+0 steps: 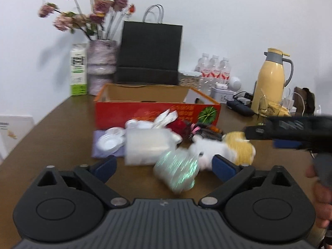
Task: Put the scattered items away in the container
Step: 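Grasp the yellow plush toy with the right tool while the left tool grasps the clear plastic bag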
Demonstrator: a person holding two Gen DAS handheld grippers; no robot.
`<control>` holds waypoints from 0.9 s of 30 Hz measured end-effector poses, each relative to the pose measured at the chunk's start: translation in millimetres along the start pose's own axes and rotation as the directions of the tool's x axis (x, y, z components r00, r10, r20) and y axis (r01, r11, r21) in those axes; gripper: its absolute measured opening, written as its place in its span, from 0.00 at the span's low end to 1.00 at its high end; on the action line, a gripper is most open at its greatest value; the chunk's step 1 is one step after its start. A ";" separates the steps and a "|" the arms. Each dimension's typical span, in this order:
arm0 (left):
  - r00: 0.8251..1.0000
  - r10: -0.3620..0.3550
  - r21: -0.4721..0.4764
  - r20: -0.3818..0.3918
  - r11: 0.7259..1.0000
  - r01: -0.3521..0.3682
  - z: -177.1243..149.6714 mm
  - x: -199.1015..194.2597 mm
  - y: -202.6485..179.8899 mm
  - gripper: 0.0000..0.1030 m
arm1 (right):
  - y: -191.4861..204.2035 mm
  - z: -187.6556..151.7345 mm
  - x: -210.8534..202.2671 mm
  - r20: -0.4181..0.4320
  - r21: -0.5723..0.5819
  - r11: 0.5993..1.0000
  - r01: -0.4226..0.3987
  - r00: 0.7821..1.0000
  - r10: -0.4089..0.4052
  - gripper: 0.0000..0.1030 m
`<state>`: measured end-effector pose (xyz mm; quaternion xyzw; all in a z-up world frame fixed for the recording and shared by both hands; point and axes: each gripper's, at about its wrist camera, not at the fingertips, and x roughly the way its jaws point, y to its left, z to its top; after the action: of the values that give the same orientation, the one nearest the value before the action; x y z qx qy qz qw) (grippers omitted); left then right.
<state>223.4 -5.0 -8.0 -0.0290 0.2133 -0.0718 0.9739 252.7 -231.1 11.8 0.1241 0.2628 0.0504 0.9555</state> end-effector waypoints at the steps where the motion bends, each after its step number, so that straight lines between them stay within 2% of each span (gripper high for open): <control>1: 1.000 -0.011 0.002 -0.020 1.000 0.011 2.7 14.4 -2.1 0.88 | -3.8 9.7 19.3 -0.037 0.043 0.999 -0.005 0.999 0.007 0.72; 2: 0.999 -0.007 0.000 -0.050 1.000 0.007 4.5 25.7 -3.5 0.82 | -6.4 16.1 35.0 -0.060 0.071 0.997 -0.003 0.998 0.007 0.69; 4: 0.995 -0.029 -0.004 -0.099 1.000 0.029 4.7 41.4 -5.5 0.63 | -5.3 22.1 59.9 -0.091 0.077 0.997 0.021 0.996 -0.014 0.59; 5: 0.992 -0.039 -0.008 -0.117 0.999 0.038 2.8 45.9 -5.4 0.59 | -3.2 22.2 69.3 -0.101 0.059 0.997 0.042 0.994 -0.035 0.59; 7: 0.987 -0.060 -0.030 -0.146 0.998 0.056 -2.0 52.0 -4.6 0.49 | 1.6 18.9 85.5 -0.132 0.009 0.997 0.075 0.989 -0.073 0.50; 9: 0.990 -0.056 -0.027 -0.132 0.998 0.053 -6.3 46.0 -3.4 0.44 | 3.3 12.1 93.9 -0.157 -0.018 0.997 0.074 0.985 -0.076 0.49; 10: 0.990 -0.048 -0.015 -0.131 0.999 0.046 -7.5 42.2 -3.8 0.41 | 6.0 7.8 91.0 -0.147 -0.059 0.996 0.066 0.986 -0.074 0.45; 13: 0.987 -0.056 -0.014 -0.148 0.998 0.055 -9.8 23.0 -1.2 0.40 | 14.8 -0.3 72.5 -0.145 -0.165 0.985 0.045 0.987 -0.069 0.43; 16: 0.984 -0.054 -0.039 -0.168 0.998 0.048 -15.8 0.6 6.6 0.40 | 13.0 -16.3 43.3 -0.182 -0.192 0.981 -0.015 0.983 -0.021 0.42; 19: 0.982 -0.024 -0.078 -0.188 0.997 0.010 -23.4 -24.1 16.4 0.38 | 11.3 -30.2 6.9 -0.198 -0.217 0.975 -0.053 0.980 0.009 0.40; 22: 0.982 -0.019 -0.096 -0.187 0.995 0.001 -27.4 -50.9 18.1 0.38 | 15.5 -44.2 -30.1 -0.200 -0.255 0.965 -0.056 0.980 0.004 0.40; 25: 0.985 0.003 -0.074 -0.173 0.997 -0.016 -31.1 -72.8 10.7 0.38 | 26.0 -59.1 -58.5 -0.168 -0.317 0.947 -0.043 0.986 -0.011 0.38; 27: 0.988 0.009 -0.060 -0.155 0.998 -0.018 -31.1 -87.8 4.6 0.37 | 30.8 -64.5 -75.0 -0.155 -0.306 0.950 -0.058 0.988 0.010 0.36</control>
<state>132.1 12.1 -0.5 -0.0519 0.2904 -0.0607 0.9536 154.3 -199.9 3.0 -0.0267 0.3213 0.1168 0.9394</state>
